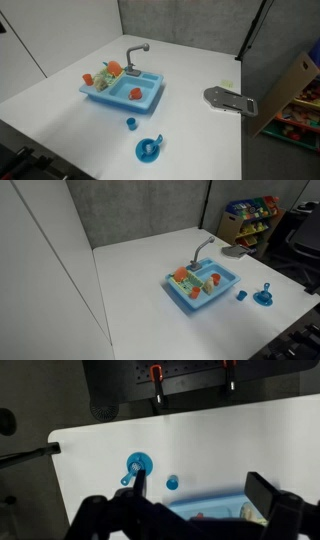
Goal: Pick up the blue cup and put it on the light blue surface in front of the sink
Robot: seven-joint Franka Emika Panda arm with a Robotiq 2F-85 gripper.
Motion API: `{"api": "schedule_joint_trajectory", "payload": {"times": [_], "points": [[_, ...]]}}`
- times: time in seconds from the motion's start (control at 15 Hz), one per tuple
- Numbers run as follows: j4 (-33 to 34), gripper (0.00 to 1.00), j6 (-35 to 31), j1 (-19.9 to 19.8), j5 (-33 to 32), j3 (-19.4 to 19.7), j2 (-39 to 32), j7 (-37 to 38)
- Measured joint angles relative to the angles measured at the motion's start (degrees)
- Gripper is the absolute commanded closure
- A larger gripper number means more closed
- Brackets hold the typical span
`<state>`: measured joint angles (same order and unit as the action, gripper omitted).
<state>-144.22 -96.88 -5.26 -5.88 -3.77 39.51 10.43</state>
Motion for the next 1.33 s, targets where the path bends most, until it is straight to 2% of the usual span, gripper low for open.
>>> {"api": "schedule_joint_trajectory", "payload": {"times": [0.87, 1.33], "points": [[0.41, 0.00, -0.12, -0.73, -0.40, 0.64, -1.13, 1.51], [1.30, 0.00, -2.52, -4.07, -1.10, 4.90, -7.98, 1.99]]}}
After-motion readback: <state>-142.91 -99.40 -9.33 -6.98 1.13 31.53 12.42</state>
